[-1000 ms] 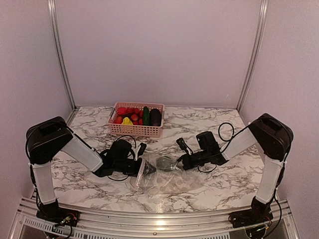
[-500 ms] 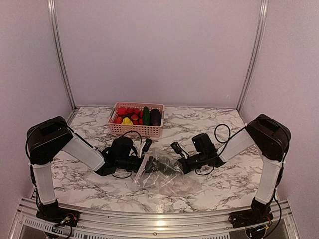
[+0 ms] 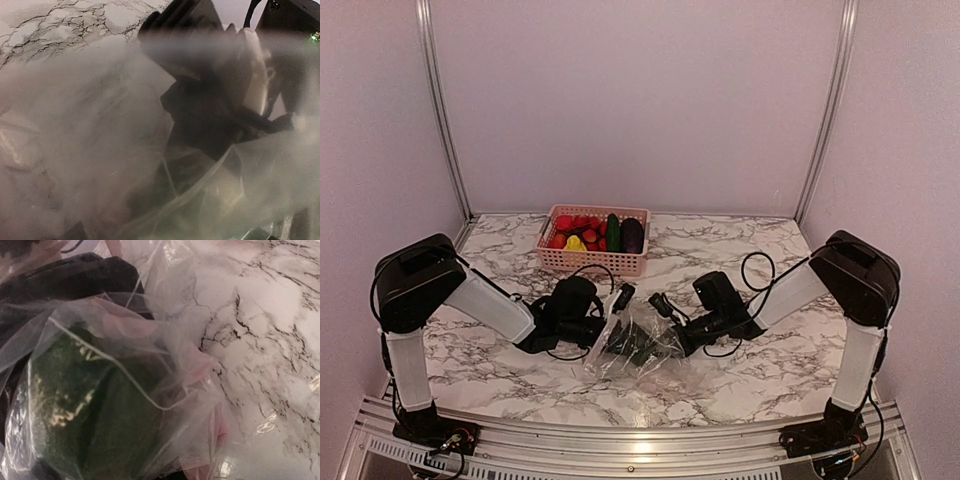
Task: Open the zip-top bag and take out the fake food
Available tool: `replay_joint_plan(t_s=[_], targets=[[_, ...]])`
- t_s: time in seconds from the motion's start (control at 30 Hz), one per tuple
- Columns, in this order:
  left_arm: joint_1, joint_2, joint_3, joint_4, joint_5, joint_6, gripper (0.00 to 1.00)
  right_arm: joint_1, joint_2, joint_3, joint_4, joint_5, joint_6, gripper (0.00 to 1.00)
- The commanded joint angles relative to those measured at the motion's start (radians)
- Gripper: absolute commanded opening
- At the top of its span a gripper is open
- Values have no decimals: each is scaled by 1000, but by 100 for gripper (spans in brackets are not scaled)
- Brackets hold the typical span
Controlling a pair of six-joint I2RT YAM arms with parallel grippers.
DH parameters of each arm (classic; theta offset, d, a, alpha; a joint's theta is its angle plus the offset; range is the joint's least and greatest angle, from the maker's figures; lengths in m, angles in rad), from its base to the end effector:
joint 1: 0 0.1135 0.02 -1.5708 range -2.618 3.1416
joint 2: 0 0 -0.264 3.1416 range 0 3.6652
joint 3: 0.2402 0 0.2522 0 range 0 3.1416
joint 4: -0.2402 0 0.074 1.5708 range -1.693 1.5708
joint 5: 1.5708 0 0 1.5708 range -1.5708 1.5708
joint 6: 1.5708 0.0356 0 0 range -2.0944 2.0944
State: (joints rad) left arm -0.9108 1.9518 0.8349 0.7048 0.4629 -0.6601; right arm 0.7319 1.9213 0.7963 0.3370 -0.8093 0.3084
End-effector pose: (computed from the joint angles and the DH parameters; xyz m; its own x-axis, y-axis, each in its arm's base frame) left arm 0.2183 -0.3072 0.1223 -0.7813 0.1118 -0.6141 0.6060 0.3720 -0.7031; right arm 0.2356 0.2463 0.0964 -0.7577 -0.3992 -0.5162 -0.6411 0.3079 0.7030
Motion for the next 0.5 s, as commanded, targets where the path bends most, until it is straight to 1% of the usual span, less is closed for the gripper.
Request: replay_joint_plan(t_s=[0.0,0.07,0.2,0.27,0.47], targets=[[20,-3,-20,-182,-115,63,75,-3,-82,-26,91,-75,21,0],[32,-33,-45,-203,-130,72,74,-31,-96,-38,77,-46,21,0],[51,-108,-94,-255,-157,111,74,-76,-113,-60,-8,91,5,0],[63,-145,-118,-268,-158,125,74,-97,-122,-77,-24,139,7,0],[102,-196,-166,-268,-146,133,75,-127,-143,-112,-47,207,8,0]])
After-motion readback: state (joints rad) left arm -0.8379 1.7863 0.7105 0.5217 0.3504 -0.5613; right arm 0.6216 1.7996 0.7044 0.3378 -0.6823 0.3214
